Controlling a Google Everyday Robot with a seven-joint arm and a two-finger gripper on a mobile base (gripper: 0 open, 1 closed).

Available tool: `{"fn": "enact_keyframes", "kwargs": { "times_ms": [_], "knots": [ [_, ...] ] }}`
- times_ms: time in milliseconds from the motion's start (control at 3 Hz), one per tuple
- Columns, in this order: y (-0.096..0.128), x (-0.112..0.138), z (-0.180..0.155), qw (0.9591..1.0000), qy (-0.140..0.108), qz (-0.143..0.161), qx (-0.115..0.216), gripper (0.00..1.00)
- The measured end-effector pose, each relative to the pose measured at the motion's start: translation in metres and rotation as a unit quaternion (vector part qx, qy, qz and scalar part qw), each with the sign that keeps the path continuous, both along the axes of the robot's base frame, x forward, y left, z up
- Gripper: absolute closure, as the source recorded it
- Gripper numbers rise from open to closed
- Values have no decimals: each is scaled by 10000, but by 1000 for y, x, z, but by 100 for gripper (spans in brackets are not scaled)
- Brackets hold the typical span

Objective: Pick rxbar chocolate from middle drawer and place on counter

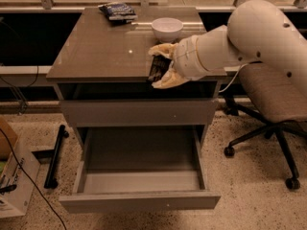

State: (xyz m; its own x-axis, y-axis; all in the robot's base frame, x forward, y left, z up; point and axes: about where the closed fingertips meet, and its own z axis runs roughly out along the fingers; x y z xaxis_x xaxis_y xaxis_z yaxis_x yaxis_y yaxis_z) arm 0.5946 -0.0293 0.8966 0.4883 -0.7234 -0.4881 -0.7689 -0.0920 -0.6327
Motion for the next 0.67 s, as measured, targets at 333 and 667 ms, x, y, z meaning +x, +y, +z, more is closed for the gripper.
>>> {"fn": "enact_keyframes", "kwargs": {
  "times_ms": [333, 667],
  "knots": [
    [-15, 36, 11, 9994, -3, -147, -313, 100],
    [-26, 84, 12, 9989, 37, -181, -434, 100]
  ]
}}
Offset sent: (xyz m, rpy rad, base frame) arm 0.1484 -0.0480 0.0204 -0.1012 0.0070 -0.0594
